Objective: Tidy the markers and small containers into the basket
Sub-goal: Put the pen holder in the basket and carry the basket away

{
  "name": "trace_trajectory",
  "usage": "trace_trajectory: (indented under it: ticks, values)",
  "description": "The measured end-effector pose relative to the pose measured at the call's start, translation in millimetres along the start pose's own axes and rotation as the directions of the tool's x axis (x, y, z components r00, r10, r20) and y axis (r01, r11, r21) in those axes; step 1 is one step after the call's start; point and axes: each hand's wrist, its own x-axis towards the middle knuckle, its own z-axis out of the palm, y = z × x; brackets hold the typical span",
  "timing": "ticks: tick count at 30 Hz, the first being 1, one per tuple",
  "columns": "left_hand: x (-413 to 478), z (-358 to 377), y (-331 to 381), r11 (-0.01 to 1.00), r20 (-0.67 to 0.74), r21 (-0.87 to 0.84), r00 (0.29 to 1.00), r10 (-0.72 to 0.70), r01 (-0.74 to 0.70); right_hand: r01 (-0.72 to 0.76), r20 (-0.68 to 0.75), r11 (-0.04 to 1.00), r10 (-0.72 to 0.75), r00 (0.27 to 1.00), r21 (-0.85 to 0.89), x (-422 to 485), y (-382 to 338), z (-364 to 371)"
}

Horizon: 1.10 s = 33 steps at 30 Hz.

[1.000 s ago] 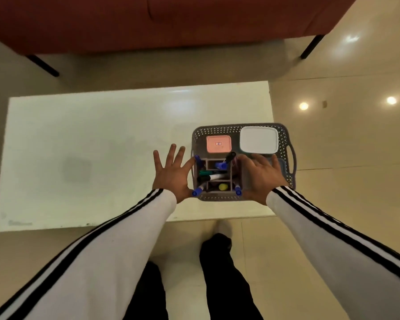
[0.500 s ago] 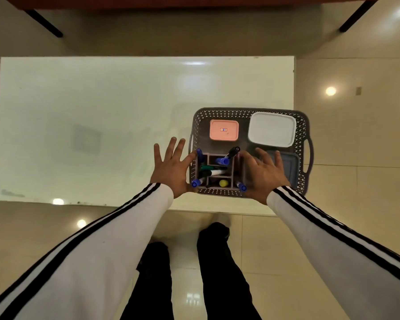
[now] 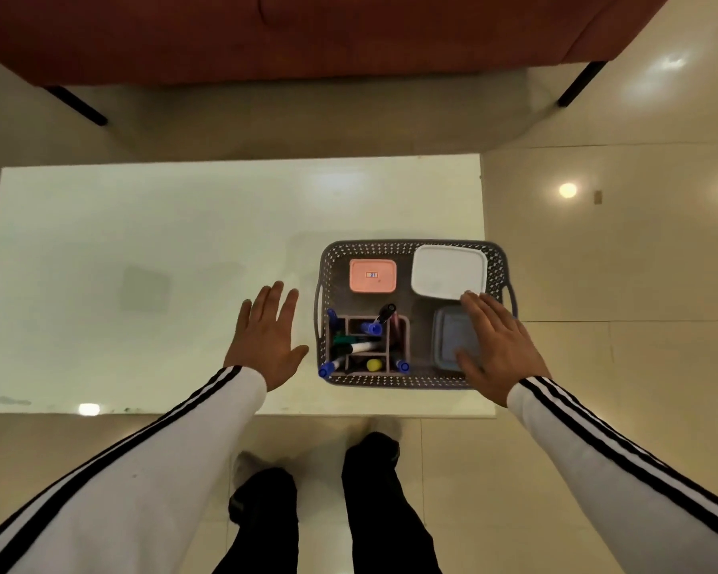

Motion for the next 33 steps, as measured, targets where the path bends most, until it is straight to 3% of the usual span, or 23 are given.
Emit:
trace_trajectory:
  ticks: [5, 11, 16, 23, 27, 33]
  values:
    - [26, 8, 13, 0.997, -0.038, -0.069, 0.999, -0.032, 0.029, -0.179, -0.144, 0.984, 0.176, 0.974, -0.007, 17, 33, 8]
    - [37, 35, 27, 0.987, -0.073, -0.154, 0.996, -0.048, 0.036, -0.331, -0.1, 0.943, 0.332, 0.938, 0.028, 24, 70, 43]
    - [45, 47, 33, 0.985, -0.082, -0.158, 0.993, -0.087, 0.074, -0.297, -0.099, 0.953, 0.301, 0.948, 0.05, 26, 82, 58]
    - [47, 54, 28, 0.99, -0.042, -0.119, 0.995, -0.086, 0.08, -0.326, -0.064, 0.943, 0.322, 0.945, -0.067, 21, 74, 59]
    - [20, 55, 3, 0.996, -0.017, -0.052, 0.997, -0.073, 0.072, -0.29, -0.065, 0.956, 0.287, 0.956, -0.052, 7, 44, 58]
    - [-55, 64, -68, 0.964, -0.049, -0.091, 0.966, -0.255, 0.25, -0.202, -0.033, 0.976, 0.2, 0.979, -0.077, -9, -39, 73]
